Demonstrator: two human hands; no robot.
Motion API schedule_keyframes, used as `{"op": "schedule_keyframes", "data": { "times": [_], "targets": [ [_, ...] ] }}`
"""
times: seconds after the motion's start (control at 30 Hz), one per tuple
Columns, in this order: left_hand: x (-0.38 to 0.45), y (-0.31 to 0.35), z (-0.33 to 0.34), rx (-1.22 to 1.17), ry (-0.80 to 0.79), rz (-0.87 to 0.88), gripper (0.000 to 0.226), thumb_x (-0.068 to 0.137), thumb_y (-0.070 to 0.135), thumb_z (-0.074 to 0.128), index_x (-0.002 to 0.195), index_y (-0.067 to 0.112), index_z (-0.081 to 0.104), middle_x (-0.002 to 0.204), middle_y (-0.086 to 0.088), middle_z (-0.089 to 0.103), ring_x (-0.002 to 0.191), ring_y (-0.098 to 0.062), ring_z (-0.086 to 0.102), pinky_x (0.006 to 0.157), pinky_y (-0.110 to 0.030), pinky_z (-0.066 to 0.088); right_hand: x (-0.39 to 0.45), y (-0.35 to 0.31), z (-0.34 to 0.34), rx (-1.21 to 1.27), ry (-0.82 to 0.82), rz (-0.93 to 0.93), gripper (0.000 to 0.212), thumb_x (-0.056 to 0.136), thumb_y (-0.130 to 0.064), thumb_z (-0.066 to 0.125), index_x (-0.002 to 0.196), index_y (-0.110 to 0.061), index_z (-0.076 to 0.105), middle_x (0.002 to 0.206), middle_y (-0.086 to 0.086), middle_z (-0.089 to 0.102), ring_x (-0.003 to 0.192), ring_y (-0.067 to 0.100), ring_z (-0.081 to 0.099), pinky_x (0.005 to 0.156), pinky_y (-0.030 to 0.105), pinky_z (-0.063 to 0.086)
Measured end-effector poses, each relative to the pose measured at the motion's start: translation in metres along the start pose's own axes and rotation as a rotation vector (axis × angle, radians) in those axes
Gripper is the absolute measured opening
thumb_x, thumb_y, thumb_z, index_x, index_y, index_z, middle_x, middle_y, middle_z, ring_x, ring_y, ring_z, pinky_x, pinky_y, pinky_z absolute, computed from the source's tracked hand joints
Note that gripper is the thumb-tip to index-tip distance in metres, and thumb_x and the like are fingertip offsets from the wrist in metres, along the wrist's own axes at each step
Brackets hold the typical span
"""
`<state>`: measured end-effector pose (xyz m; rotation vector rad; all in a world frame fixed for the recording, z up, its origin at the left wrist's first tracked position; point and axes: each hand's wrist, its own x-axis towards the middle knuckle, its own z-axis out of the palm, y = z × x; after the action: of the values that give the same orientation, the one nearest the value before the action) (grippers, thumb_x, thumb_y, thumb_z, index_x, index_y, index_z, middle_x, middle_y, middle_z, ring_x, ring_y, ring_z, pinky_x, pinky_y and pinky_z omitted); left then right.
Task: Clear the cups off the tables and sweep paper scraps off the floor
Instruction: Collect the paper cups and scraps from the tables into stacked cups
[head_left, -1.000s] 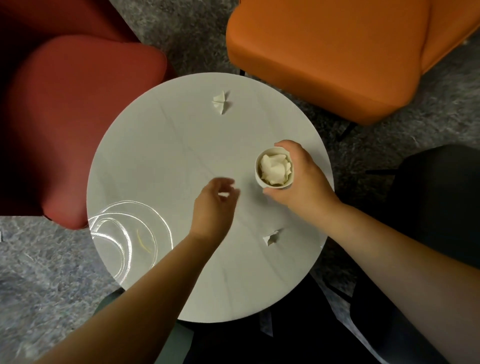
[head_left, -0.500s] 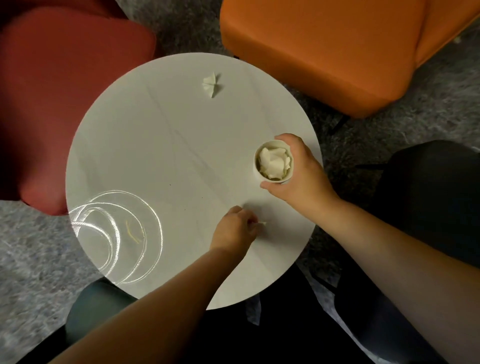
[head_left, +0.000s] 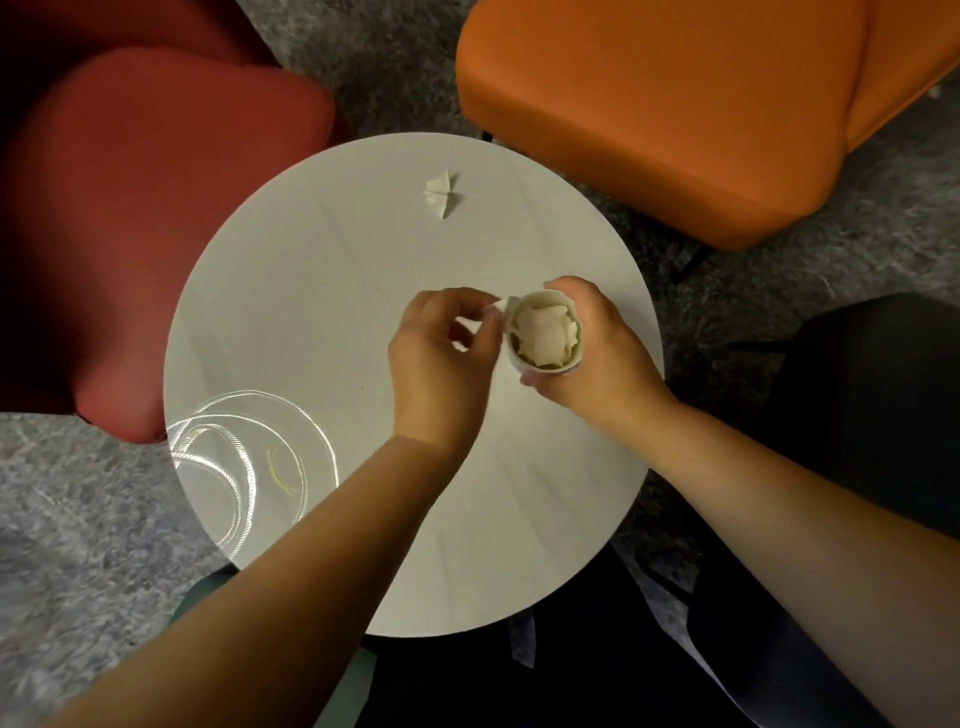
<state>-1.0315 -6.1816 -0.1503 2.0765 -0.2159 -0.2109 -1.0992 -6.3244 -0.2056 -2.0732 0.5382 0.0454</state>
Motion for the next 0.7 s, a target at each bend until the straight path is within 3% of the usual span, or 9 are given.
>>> {"op": "schedule_keyframes", "data": {
  "times": [0.1, 0.17, 0.3, 0.37, 0.5, 0.7],
  "targets": [
    [0.002, 0.011, 0.008, 0.029, -0.156, 0.001, 0.021, 0.085, 0.017, 0.073, 0.085, 0.035, 0.063, 0.094, 0.011, 0.057, 0.072, -0.002, 0.054, 0.067, -0.004, 0.04, 0.006, -0.002, 0.005, 0.107, -0.038, 0.022, 0.081, 0.066, -0.02, 0.085, 0.129, -0.04, 0.037, 0.13, -0.008, 0.049, 0.114, 0.012, 0.055, 0.085, 0.029, 0.055],
    [0.005, 0.011, 0.009, 0.023, -0.208, -0.048, 0.019, 0.086, 0.02, 0.074, 0.089, 0.036, 0.064, 0.1, 0.008, 0.057, 0.072, -0.003, 0.053, 0.068, -0.002, 0.039, 0.009, -0.003, 0.007, 0.144, -0.048, 0.037, 0.079, 0.068, -0.019, 0.084, 0.129, -0.039, 0.038, 0.13, -0.006, 0.049, 0.113, 0.015, 0.056, 0.083, 0.034, 0.057],
    [0.022, 0.001, 0.0, 0.063, -0.129, -0.054, 0.016, 0.089, 0.022, 0.07, 0.101, 0.033, 0.066, 0.102, 0.011, 0.055, 0.073, -0.003, 0.056, 0.067, -0.002, 0.04, 0.015, -0.008, 0.003, -0.009, 0.01, 0.006, 0.089, 0.061, -0.027, 0.089, 0.132, -0.036, 0.036, 0.131, -0.007, 0.048, 0.111, 0.008, 0.05, 0.08, 0.006, 0.041],
    [0.037, -0.009, -0.006, 0.113, -0.103, -0.068, 0.018, 0.09, 0.023, 0.07, 0.107, 0.028, 0.068, 0.105, 0.01, 0.056, 0.072, -0.001, 0.057, 0.068, -0.001, 0.041, 0.018, -0.01, -0.002, -0.017, 0.012, 0.006, 0.09, 0.06, -0.028, 0.09, 0.132, -0.034, 0.037, 0.13, -0.007, 0.048, 0.11, 0.005, 0.047, 0.076, -0.001, 0.035],
    [0.083, -0.033, -0.006, 0.226, -0.12, -0.123, 0.026, 0.089, 0.025, 0.07, 0.114, 0.023, 0.067, 0.114, 0.006, 0.056, 0.072, 0.001, 0.057, 0.068, 0.002, 0.037, 0.03, -0.015, -0.008, -0.014, 0.01, 0.013, 0.087, 0.061, -0.028, 0.089, 0.131, -0.034, 0.038, 0.129, -0.009, 0.047, 0.109, 0.003, 0.046, 0.075, 0.002, 0.037],
    [0.154, -0.061, 0.016, 0.368, -0.15, -0.19, 0.041, 0.089, 0.029, 0.07, 0.128, 0.024, 0.058, 0.132, -0.002, 0.051, 0.106, -0.018, 0.059, 0.09, -0.022, 0.047, 0.051, -0.016, -0.014, -0.004, 0.017, 0.006, 0.087, 0.061, -0.03, 0.089, 0.129, -0.042, 0.036, 0.126, -0.014, 0.046, 0.107, 0.001, 0.046, 0.076, 0.004, 0.037]
  ]
}}
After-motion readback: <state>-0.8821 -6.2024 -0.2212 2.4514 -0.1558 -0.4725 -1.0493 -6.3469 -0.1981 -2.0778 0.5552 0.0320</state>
